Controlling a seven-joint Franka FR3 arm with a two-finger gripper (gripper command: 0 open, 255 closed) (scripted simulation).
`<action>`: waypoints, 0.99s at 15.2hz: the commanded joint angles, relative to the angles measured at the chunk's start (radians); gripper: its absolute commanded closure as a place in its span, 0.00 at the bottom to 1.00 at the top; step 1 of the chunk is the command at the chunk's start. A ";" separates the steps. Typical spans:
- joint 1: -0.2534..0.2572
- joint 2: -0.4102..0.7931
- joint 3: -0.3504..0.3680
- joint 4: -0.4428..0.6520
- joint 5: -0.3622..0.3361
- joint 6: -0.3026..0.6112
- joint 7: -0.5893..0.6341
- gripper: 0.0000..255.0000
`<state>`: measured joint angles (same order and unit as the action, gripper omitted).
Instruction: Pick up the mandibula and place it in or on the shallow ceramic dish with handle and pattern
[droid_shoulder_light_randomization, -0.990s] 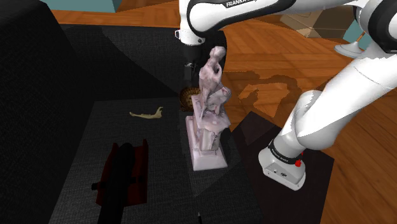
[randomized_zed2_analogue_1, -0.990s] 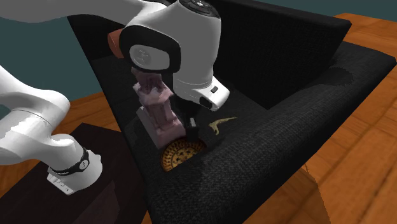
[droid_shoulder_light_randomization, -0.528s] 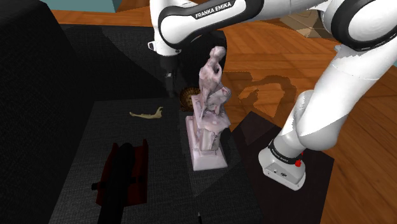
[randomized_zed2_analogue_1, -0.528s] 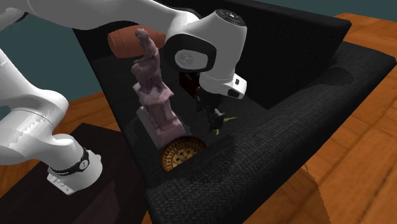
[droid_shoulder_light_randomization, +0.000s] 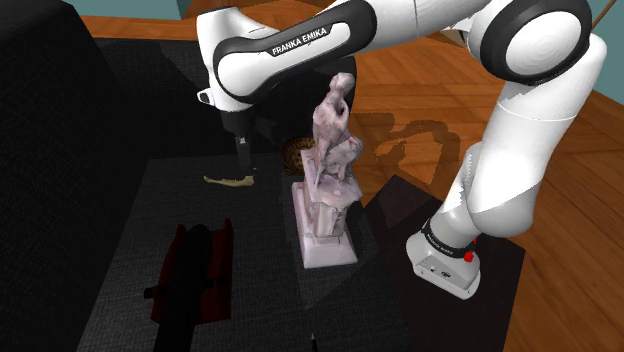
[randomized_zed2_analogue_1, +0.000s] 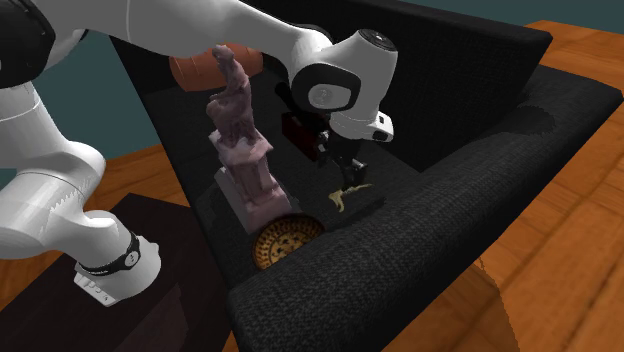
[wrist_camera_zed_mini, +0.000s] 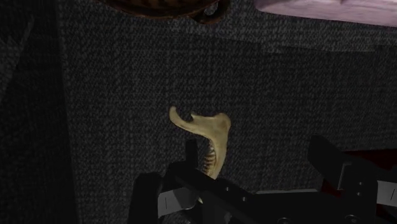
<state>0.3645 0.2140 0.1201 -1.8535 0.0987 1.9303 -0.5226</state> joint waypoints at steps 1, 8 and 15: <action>0.003 0.009 0.003 -0.015 0.000 0.024 -0.003 0.00; 0.007 0.024 0.005 -0.058 0.001 0.082 -0.004 0.00; 0.008 0.027 0.004 -0.052 0.001 0.079 -0.003 1.00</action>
<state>0.3713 0.2359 0.1236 -1.9030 0.1016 2.0089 -0.5264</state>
